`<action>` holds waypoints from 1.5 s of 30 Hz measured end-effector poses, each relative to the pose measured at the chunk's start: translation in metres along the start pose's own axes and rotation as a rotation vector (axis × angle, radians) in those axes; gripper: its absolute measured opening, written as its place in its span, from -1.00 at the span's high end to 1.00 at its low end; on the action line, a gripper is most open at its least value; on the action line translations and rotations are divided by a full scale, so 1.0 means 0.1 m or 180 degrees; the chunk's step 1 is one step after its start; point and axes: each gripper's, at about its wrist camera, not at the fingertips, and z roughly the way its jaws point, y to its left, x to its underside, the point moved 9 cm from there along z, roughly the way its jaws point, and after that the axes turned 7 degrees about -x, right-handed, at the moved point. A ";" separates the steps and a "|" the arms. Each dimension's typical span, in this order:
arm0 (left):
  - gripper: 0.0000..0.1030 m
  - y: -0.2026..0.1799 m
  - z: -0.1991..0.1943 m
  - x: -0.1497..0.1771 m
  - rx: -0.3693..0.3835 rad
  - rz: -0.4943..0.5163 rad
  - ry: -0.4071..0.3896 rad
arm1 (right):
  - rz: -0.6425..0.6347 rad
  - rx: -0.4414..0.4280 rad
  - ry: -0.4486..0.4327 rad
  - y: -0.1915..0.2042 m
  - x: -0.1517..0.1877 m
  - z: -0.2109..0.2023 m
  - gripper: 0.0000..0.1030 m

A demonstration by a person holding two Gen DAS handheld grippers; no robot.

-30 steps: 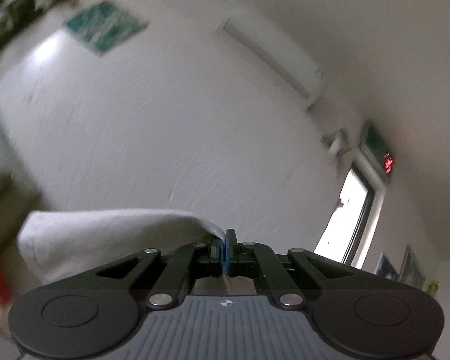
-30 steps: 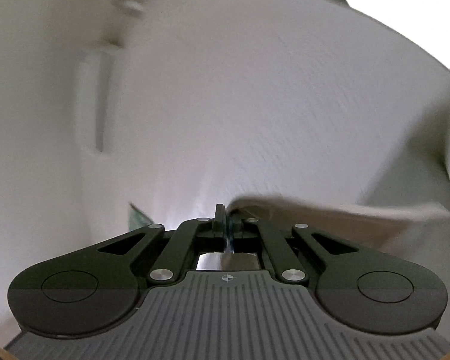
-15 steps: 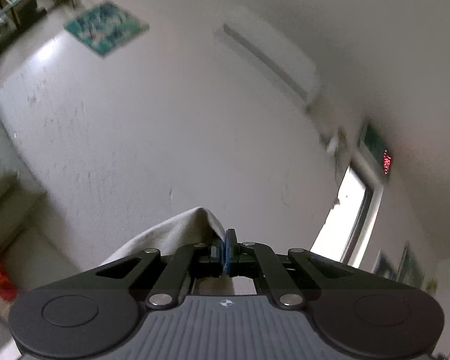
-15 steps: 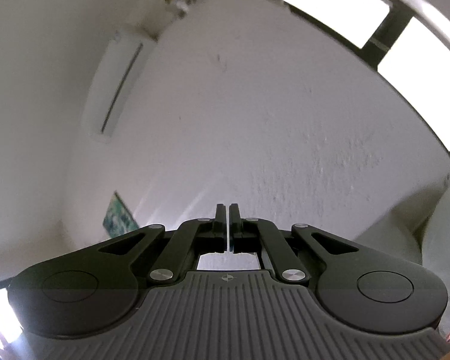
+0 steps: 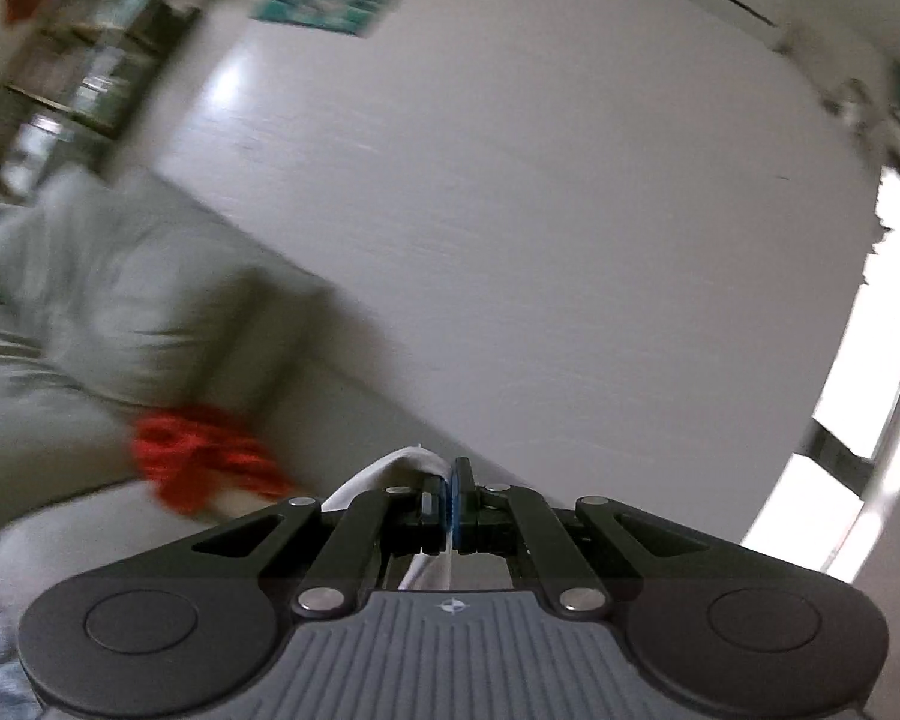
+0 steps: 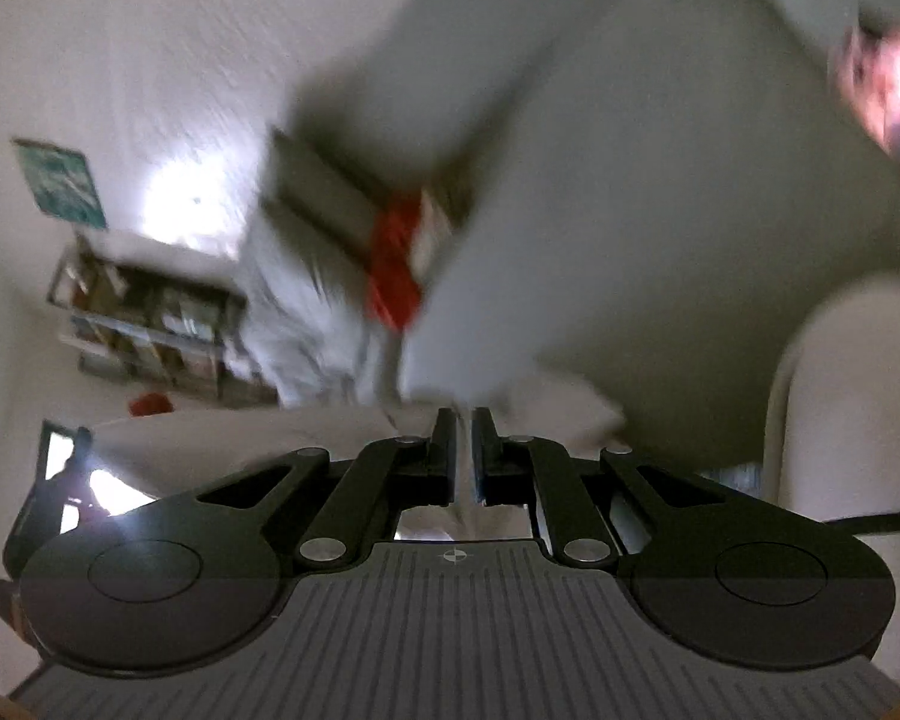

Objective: Fold clothes

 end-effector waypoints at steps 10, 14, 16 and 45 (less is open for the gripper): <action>1.00 0.92 -0.34 0.03 -0.0648 -0.0365 -0.0124 | -0.0252 -0.0022 0.0773 -0.10 0.71 1.02 0.16; 1.00 1.03 -0.33 0.17 -0.0670 -0.0414 -0.0040 | -0.0761 0.0120 0.0627 0.10 0.71 1.05 0.15; 1.00 1.05 -0.31 0.26 -0.0653 -0.0445 0.0019 | -0.1185 0.0275 0.0535 0.26 0.72 1.05 0.15; 1.00 0.02 1.21 0.02 0.0664 -0.0719 0.0489 | -0.1589 0.0691 -0.2293 1.84 -2.16 -1.49 1.00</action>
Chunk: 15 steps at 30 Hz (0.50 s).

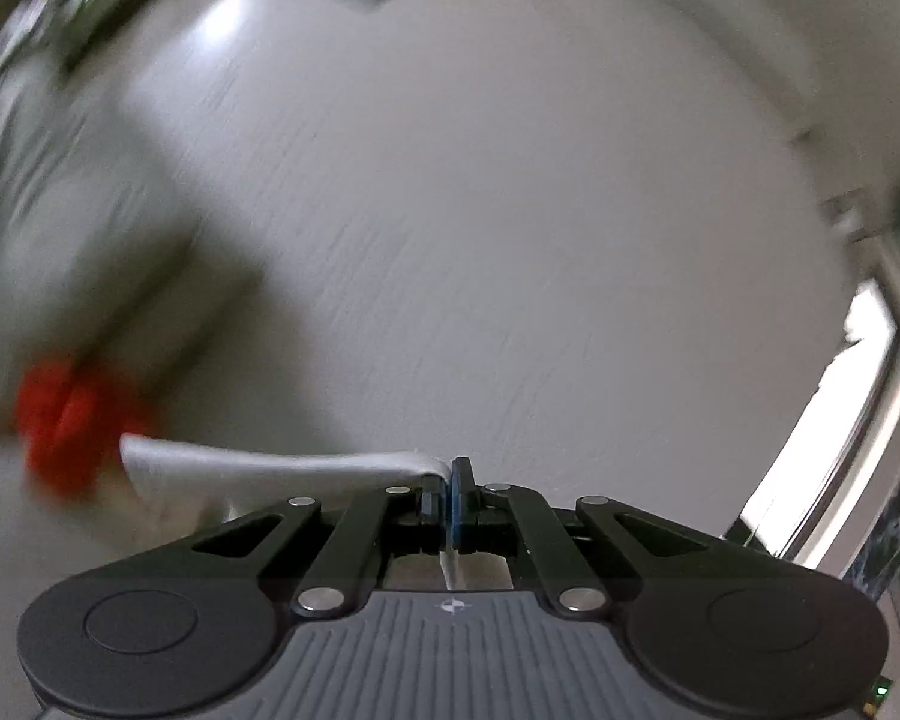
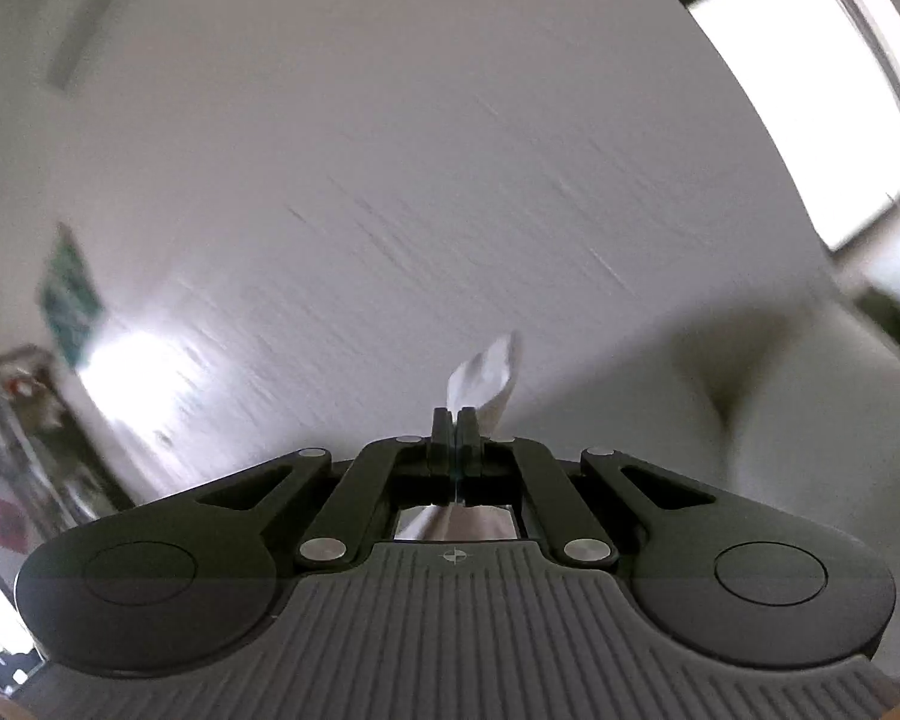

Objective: Fold clothes

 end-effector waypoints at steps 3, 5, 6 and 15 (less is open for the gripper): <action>1.00 0.42 0.03 0.59 -0.0246 -0.0187 0.0480 | 0.0313 0.0350 0.0315 -0.56 0.44 -0.11 1.00; 1.00 0.60 -0.03 0.92 -0.0331 -0.0310 0.0742 | 0.0384 0.0514 0.0428 -0.79 0.67 -0.26 1.00; 1.00 0.67 -0.05 1.06 -0.0391 -0.0315 0.0856 | 0.0420 0.0596 0.0485 -0.90 0.79 -0.34 1.00; 1.00 1.52 -0.17 1.66 -0.1303 -0.0301 0.1183 | 0.1068 0.0514 0.1787 -1.57 2.30 -0.41 0.77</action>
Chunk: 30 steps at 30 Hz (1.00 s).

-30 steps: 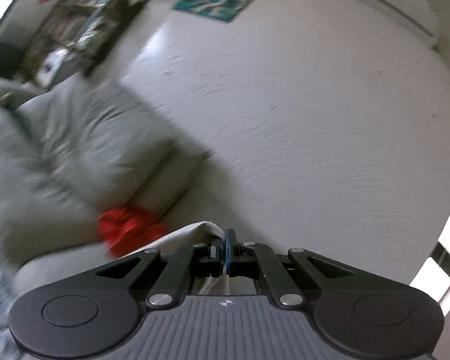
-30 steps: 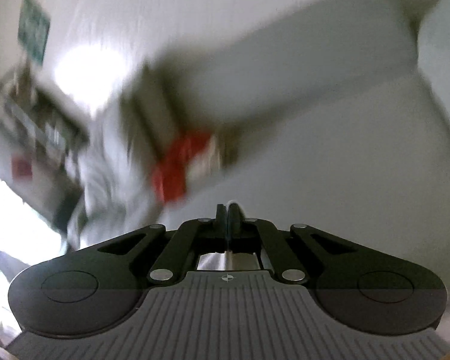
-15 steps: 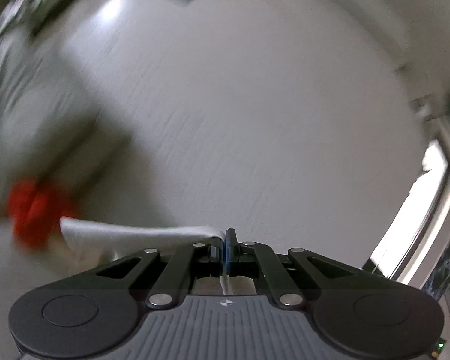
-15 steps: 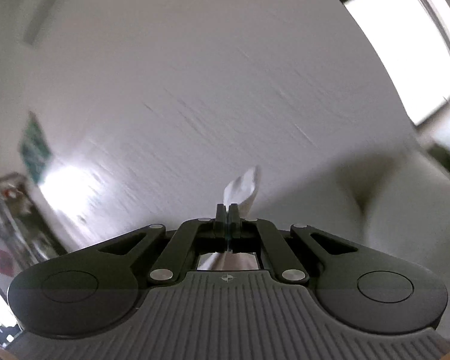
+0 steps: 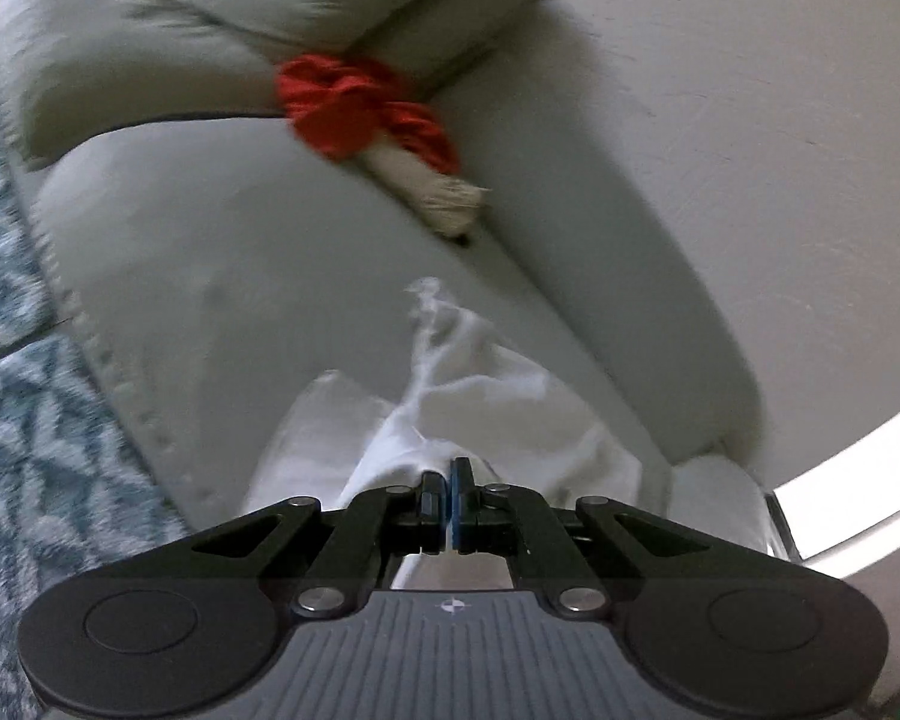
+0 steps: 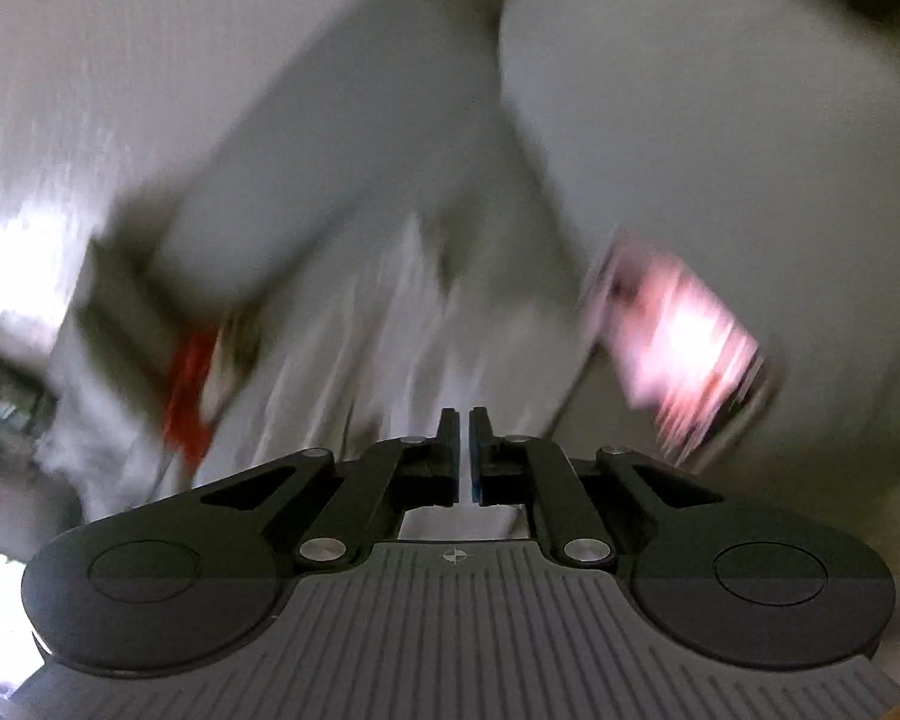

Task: Fold clothes
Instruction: 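Lay the sweatshirt on the cushion with the left tool still gripping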

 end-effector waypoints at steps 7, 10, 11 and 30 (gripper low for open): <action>1.00 0.11 0.06 -0.03 -0.0112 0.0027 -0.0053 | 0.0014 0.0055 0.0556 -0.01 0.52 0.74 0.02; 1.00 0.14 0.13 -0.04 -0.0127 0.0039 -0.0059 | 0.0166 0.0246 0.0557 -0.25 0.53 0.80 0.03; 1.00 0.16 0.14 -0.05 -0.0131 0.0016 -0.0062 | 0.0186 0.0267 0.0550 -0.29 0.53 0.82 0.03; 1.00 0.58 0.45 -0.04 -0.0175 -0.0520 0.0042 | -0.0642 -0.0166 -0.0340 -0.40 0.60 1.17 0.40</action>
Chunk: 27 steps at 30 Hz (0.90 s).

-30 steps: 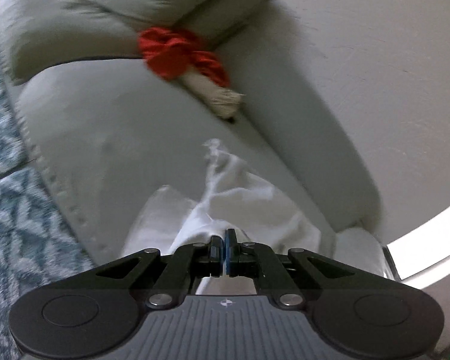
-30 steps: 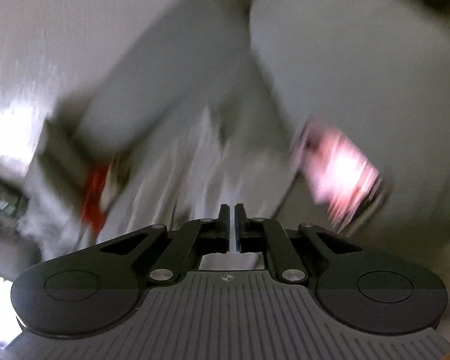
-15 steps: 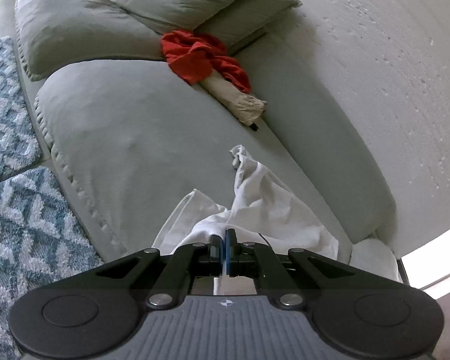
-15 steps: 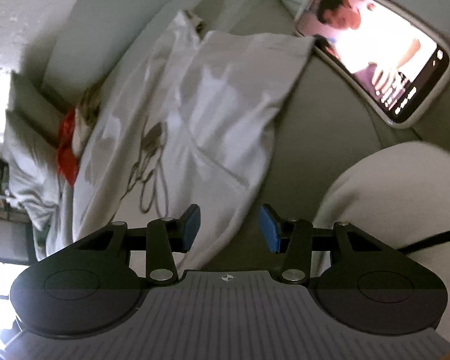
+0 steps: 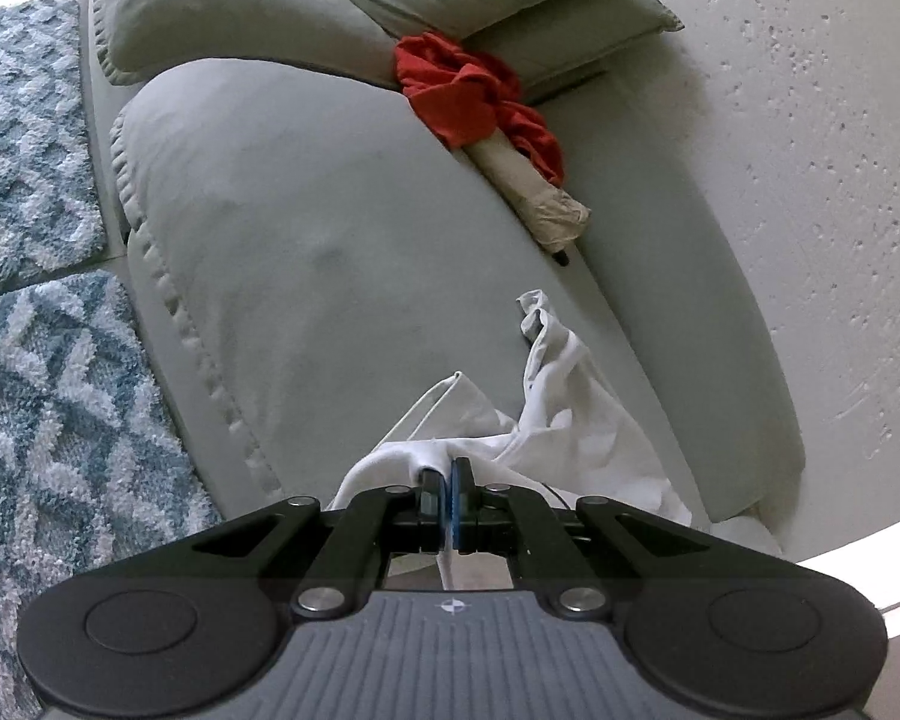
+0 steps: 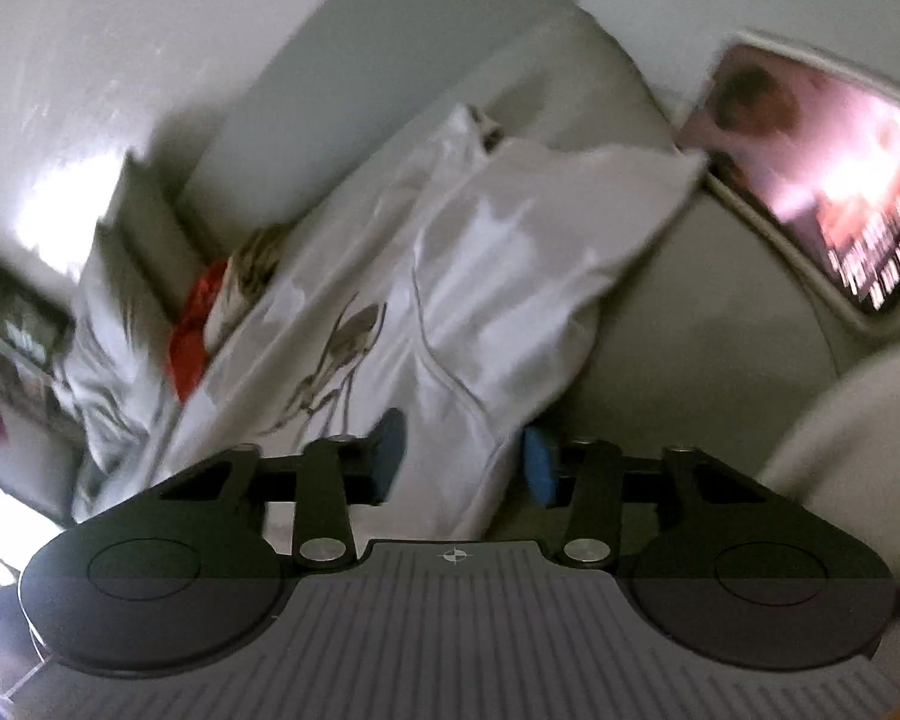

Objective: Fold clothes

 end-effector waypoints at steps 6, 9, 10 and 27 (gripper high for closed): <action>1.00 -0.08 0.00 -0.03 0.0087 0.0053 0.0024 | 0.0118 0.0077 0.0282 0.07 -0.17 0.11 0.90; 1.00 -0.33 -0.14 -0.13 0.0306 0.0208 0.0016 | 0.0420 -0.0066 0.0166 0.28 -0.45 -0.10 0.92; 1.00 -0.50 -0.23 -0.21 0.0417 0.0284 -0.0033 | 0.0471 -0.0145 0.0037 0.40 -0.63 -0.22 0.92; 0.47 -2.53 -2.78 -0.64 0.2090 0.1469 -0.1338 | -0.0818 -0.1023 -0.1772 2.79 -2.17 -2.90 0.92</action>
